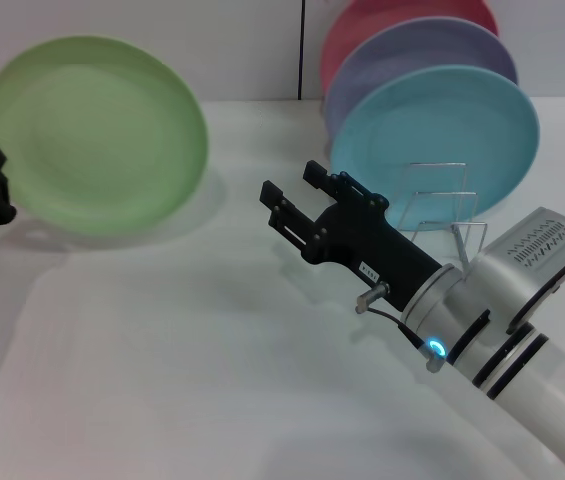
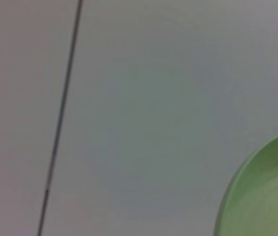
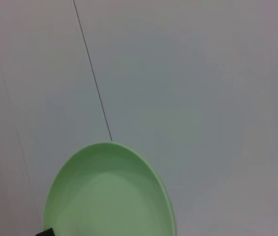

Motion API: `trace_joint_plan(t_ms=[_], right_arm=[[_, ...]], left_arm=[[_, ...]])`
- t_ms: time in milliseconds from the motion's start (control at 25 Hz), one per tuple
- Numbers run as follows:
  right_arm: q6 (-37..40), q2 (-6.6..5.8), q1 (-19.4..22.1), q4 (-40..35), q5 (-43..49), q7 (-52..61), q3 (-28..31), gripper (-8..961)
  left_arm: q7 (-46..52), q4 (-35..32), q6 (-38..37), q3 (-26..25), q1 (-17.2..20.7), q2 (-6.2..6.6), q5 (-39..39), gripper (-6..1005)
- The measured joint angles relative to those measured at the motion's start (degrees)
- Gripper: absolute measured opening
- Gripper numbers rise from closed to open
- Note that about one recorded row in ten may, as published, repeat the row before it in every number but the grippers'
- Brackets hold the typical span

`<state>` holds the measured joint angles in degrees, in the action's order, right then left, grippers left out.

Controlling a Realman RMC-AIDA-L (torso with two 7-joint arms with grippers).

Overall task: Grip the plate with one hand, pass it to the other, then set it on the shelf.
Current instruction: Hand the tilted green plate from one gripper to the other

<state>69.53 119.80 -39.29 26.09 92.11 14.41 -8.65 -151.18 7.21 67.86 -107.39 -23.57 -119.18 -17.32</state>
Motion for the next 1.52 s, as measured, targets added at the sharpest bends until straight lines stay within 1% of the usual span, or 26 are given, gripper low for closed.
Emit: trace_joint_plan(t_ms=[120, 200, 280, 360, 440, 520, 600, 680, 720, 880, 1040, 1160, 1240, 1360, 1440, 1520], right_arm=[[0.0, 0.0, 0.0, 0.0, 0.2, 0.0, 0.0, 646], [0.0, 0.0, 0.0, 0.0, 0.4, 0.0, 0.0, 646], [0.2, 0.0, 0.0, -0.1, 0.4, 0.0, 0.0, 645], [0.3, -0.08, 0.0, -0.1, 0.4, 0.0, 0.0, 645], [0.4, -0.11, 0.0, -0.1, 0.4, 0.0, 0.0, 644], [0.4, -0.12, 0.0, -0.1, 0.4, 0.0, 0.0, 644], [0.4, -0.13, 0.0, -0.1, 0.5, 0.0, 0.0, 643], [0.4, -0.15, 0.0, 0.0, 0.5, 0.0, 0.0, 643], [0.4, -0.15, 0.0, 0.1, 0.5, 0.0, 0.0, 642], [0.4, -0.1, 0.2, 0.0, 0.6, 0.0, 0.0, 643], [0.4, -0.08, 0.0, 0.1, 0.7, 0.0, 0.0, 643], [0.3, -0.08, -0.1, 0.1, 1.9, 0.0, 0.3, 643], [0.1, -0.09, 0.1, 0.0, 2.7, 0.0, 0.8, 644], [-0.1, -0.09, 0.2, 0.1, 2.9, 0.0, 1.0, 644], [-0.1, -0.09, 0.2, 0.2, 3.0, 0.0, 1.1, 644], [-0.1, -0.09, 0.2, 0.2, 3.3, 0.0, 1.1, 644]], left_arm=[[1.3, 0.0, -0.4, 0.0, 0.4, 0.0, 2.0, 35], [4.2, 0.5, -1.6, 0.2, 0.6, 0.11, 2.4, 35], [10.3, 1.9, -4.0, 1.2, 0.8, 0.55, 1.9, 35], [15.3, 3.6, -6.2, 3.1, 1.2, 1.0, 1.5, 35], [22.2, 7.1, -9.8, 7.2, 2.5, 1.83, 1.2, 35], [25.4, 10.7, -12.1, 10.1, 4.1, 2.53, 1.1, 35], [27.0, 14.8, -14.2, 11.6, 6.2, 2.94, 0.2, 35], [26.3, 17.0, -15.1, 10.8, 7.7, 2.7, -0.6, 35], [24.9, 17.8, -15.2, 9.9, 8.3, 2.24, -0.9, 35], [18.1, 17.2, -13.1, 7.4, 8.9, 0.89, -1.1, 35], [13.9, 15.9, -11.0, 7.7, 8.6, 0.65, -1.1, 35], [13.7, 16.6, -10.9, 8.4, 8.8, 0.82, -1.3, 35], [16.0, 18.2, -12.6, 9.3, 9.1, 1.22, -2.5, 35], [22.1, 23.6, -19.3, 9.9, 10.6, 1.67, -8.0, 35], [24.3, 27.6, -23.8, 9.7, 11.9, 1.46, -12.7, 35], [25.1, 30.7, -26.3, 9.8, 13.2, 1.24, -15.9, 35]])
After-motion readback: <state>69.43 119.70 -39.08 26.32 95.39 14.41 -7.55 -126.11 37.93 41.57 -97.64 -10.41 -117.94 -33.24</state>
